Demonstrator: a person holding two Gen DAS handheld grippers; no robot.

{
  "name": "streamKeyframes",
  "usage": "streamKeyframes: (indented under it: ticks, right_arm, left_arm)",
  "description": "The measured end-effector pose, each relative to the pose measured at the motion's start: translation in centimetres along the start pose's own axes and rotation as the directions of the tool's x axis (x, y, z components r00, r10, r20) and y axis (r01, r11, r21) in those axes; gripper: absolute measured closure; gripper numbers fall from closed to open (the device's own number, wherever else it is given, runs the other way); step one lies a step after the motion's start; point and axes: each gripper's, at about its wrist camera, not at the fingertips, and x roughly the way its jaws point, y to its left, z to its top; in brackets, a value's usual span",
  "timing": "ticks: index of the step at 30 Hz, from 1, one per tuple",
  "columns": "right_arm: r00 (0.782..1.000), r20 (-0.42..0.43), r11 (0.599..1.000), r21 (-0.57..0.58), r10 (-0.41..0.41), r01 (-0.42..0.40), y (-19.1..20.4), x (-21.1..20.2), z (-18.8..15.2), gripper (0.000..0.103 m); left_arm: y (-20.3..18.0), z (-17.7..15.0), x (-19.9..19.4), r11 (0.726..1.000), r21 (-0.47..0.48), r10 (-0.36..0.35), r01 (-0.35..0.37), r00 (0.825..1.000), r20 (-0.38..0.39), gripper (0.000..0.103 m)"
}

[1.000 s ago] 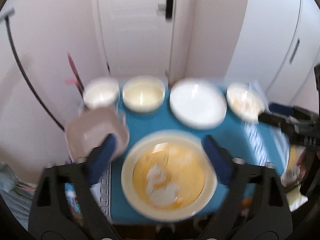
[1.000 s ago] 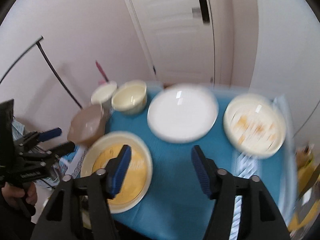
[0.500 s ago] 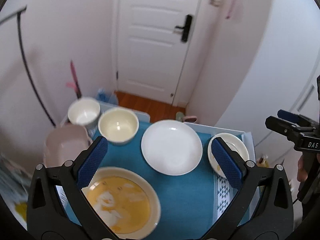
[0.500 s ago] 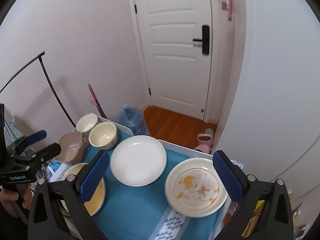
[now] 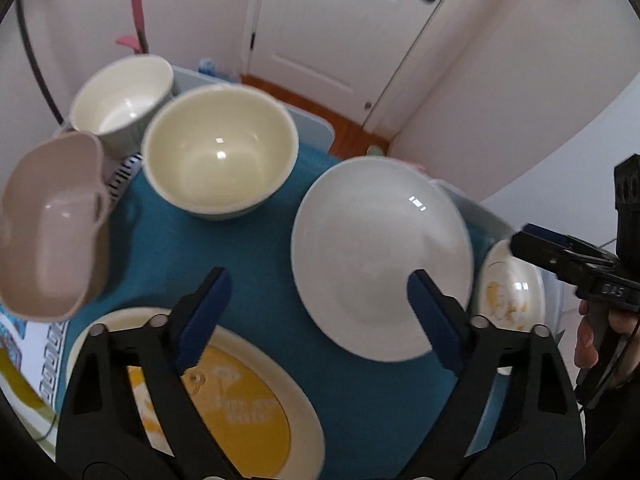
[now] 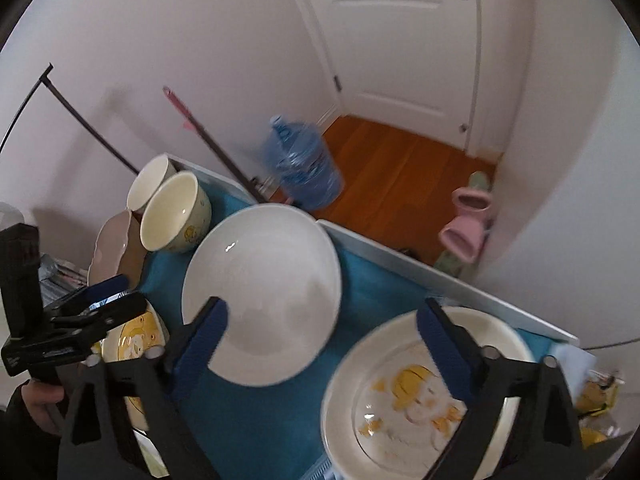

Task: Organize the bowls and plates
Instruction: 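Grasp the rim of the plain white plate with the right gripper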

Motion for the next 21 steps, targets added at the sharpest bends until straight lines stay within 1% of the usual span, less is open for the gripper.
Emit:
streamKeyframes:
  ticks: [2, 3, 4, 6, 8, 10, 13, 15, 16, 18, 19, 21]
  right_arm:
    - [0.999, -0.036, 1.000, 0.001, 0.012, -0.012, -0.2, 1.9, 0.1, 0.037]
    - [0.998, -0.054, 1.000, 0.002, 0.018, -0.018, -0.3, 2.9, 0.2, 0.041]
    - [0.998, -0.063, 1.000, 0.001, 0.019, -0.019, -0.3, 3.5, 0.2, 0.043]
    - [0.996, -0.082, 1.000, 0.000, 0.019, -0.019, -0.5, 4.5, 0.3, 0.050]
    - [0.995, -0.098, 1.000, 0.000, 0.023, -0.023, -0.6, 5.3, 0.3, 0.055]
    - [0.992, -0.119, 1.000, -0.004, 0.028, -0.029, -0.8, 5.9, 0.1, 0.059]
    - [0.990, -0.137, 1.000, -0.007, 0.029, -0.031, -1.1, 6.3, -0.3, 0.067]
    - [0.989, -0.144, 0.999, -0.002, 0.037, -0.037, -1.3, 6.5, -0.5, 0.070]
    - [0.988, -0.148, 0.999, -0.003, 0.040, -0.041, -1.3, 6.6, -0.7, 0.072]
    - [0.987, -0.153, 0.999, -0.007, 0.044, -0.046, -1.3, 6.7, -0.9, 0.080]
    - [0.987, -0.152, 0.999, -0.011, 0.044, -0.047, -1.2, 6.8, -0.9, 0.082]
    - [0.988, -0.150, 0.999, -0.022, 0.033, -0.037, -1.1, 6.9, -0.9, 0.085]
  left_arm:
    - [0.2, 0.3, 1.5, 1.000, 0.008, 0.006, -0.006, 0.999, -0.033, 0.025]
    - [0.2, 0.3, 2.0, 1.000, 0.010, 0.008, -0.008, 0.999, -0.046, 0.029]
    - [0.4, 0.3, 2.7, 1.000, 0.011, 0.009, -0.009, 0.998, -0.059, 0.033]
    - [0.6, 0.3, 3.8, 1.000, 0.013, 0.011, -0.010, 0.997, -0.078, 0.038]
    - [0.8, 0.4, 4.5, 1.000, 0.014, 0.011, -0.010, 0.995, -0.097, 0.041]
    - [0.9, 0.2, 5.1, 1.000, 0.018, 0.008, -0.006, 0.993, -0.114, 0.053]
    - [0.8, -0.1, 5.7, 1.000, 0.028, 0.007, -0.004, 0.990, -0.140, 0.055]
    - [0.8, -0.4, 5.9, 0.999, 0.037, 0.005, 0.000, 0.989, -0.145, 0.057]
    - [0.7, -0.5, 6.0, 0.999, 0.048, 0.014, -0.008, 0.989, -0.144, 0.063]
    - [0.6, -0.4, 6.2, 0.997, 0.069, 0.033, -0.024, 0.990, -0.137, 0.069]
    - [0.6, -0.4, 6.2, 0.997, 0.070, 0.033, -0.024, 0.990, -0.134, 0.074]
    - [0.7, 0.3, 6.5, 0.998, 0.053, -0.005, 0.012, 0.990, -0.139, 0.084]
